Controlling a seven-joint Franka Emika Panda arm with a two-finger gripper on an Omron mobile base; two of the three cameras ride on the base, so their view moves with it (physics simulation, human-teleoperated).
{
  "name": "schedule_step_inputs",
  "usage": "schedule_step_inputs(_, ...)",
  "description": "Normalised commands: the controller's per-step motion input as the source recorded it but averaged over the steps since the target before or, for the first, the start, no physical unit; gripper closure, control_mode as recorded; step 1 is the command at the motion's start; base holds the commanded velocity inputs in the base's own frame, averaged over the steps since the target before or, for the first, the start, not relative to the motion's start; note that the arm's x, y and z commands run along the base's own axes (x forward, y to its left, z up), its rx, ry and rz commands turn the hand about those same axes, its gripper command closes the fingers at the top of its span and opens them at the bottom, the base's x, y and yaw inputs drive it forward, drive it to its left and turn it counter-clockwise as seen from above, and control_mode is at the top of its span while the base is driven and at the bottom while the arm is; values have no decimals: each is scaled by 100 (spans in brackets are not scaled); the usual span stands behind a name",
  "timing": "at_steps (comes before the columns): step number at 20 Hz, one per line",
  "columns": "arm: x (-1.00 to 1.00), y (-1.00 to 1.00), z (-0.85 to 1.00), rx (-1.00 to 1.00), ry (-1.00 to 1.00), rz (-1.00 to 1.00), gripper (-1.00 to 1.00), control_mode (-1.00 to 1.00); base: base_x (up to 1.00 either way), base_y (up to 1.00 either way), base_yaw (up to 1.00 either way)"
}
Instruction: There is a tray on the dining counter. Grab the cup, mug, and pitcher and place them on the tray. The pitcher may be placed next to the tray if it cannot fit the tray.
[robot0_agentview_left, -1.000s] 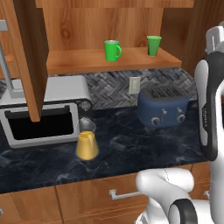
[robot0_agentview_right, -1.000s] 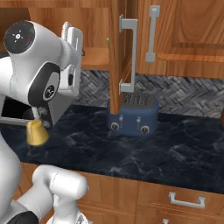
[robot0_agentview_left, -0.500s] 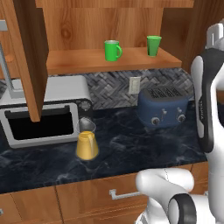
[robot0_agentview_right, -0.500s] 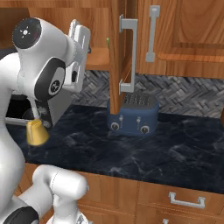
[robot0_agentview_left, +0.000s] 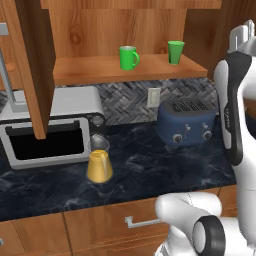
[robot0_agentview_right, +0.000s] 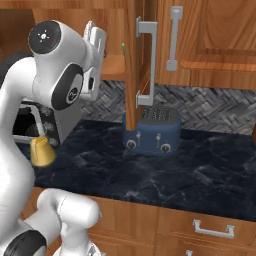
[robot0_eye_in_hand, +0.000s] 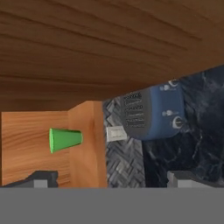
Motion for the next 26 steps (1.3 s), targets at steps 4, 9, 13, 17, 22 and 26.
schedule_step_inputs(4,39,0,0,4,0,0,-100,-100,0,0,0)
schedule_step_inputs(9,30,0,0,7,0,1,-100,-100,0,0,0)
schedule_step_inputs(13,31,0,0,4,0,2,-100,-100,0,0,0)
schedule_step_inputs(17,17,0,-1,0,0,9,-100,-100,0,0,0)
schedule_step_inputs(22,25,0,0,0,0,13,-100,-100,0,0,0)
schedule_step_inputs(26,26,0,0,0,0,9,-100,-100,0,0,0)
